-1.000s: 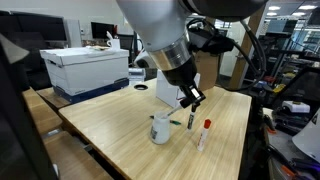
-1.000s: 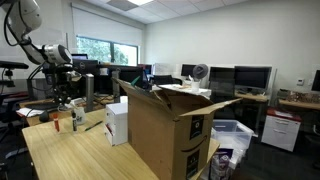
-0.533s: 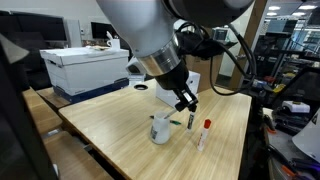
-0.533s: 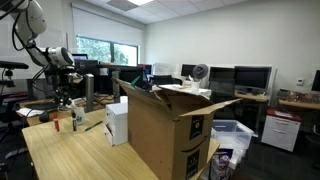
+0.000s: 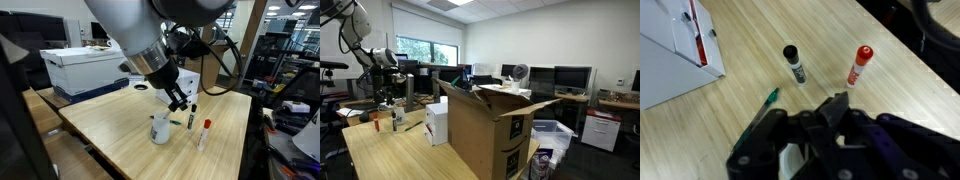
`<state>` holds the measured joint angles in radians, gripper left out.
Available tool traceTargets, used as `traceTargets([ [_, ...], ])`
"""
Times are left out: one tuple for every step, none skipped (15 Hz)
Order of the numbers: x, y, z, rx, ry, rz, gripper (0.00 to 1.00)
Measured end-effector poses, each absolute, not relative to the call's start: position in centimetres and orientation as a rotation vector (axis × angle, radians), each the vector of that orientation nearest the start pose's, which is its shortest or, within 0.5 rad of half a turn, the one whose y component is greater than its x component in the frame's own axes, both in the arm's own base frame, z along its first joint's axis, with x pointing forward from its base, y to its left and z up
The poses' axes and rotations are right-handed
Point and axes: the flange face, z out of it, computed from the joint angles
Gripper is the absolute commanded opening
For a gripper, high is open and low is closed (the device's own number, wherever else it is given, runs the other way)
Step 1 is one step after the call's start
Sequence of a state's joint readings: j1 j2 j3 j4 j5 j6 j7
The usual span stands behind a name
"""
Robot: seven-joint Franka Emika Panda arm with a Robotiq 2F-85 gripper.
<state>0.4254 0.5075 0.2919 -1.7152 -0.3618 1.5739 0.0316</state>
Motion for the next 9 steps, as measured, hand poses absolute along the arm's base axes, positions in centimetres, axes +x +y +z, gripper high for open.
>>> traceTargets([
  [48.0,35.0,27.5,-3.158,-1.357,0.884,0.05],
  [48.3,35.0,27.5,-3.159,-1.351,0.880,0.05],
  [48.6,35.1,27.5,-3.160,-1.345,0.875,0.06],
  [48.8,35.1,27.5,-3.161,-1.338,0.871,0.10],
  [49.1,35.2,27.4,-3.160,-1.330,0.867,0.32],
  [49.3,35.2,27.4,-3.159,-1.322,0.863,0.36],
  [49.6,35.3,27.4,-3.158,-1.312,0.859,0.40],
  [49.9,35.3,27.4,-3.156,-1.302,0.855,0.46],
  [50.1,35.3,27.4,-3.154,-1.290,0.853,0.51],
])
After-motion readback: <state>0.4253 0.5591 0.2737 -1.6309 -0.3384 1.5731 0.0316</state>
